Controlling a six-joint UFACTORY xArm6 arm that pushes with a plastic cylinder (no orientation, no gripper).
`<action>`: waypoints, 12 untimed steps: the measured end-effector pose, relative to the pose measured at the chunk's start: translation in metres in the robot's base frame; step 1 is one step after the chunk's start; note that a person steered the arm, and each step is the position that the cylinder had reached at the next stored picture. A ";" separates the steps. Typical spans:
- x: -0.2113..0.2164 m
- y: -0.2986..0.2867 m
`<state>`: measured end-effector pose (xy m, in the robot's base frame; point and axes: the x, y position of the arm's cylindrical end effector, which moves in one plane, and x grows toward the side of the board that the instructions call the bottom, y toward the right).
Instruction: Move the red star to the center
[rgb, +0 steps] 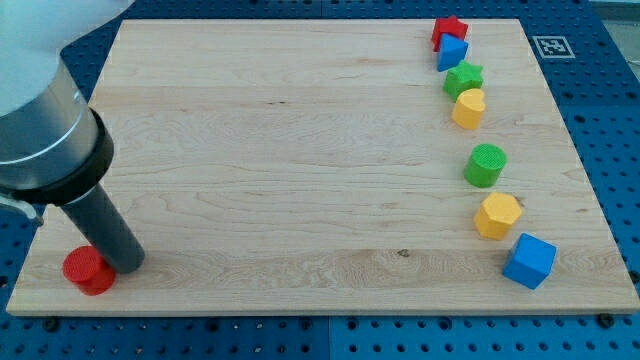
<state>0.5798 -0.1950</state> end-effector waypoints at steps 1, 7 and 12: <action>0.000 0.000; -0.384 0.094; -0.387 0.349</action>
<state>0.1927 0.1535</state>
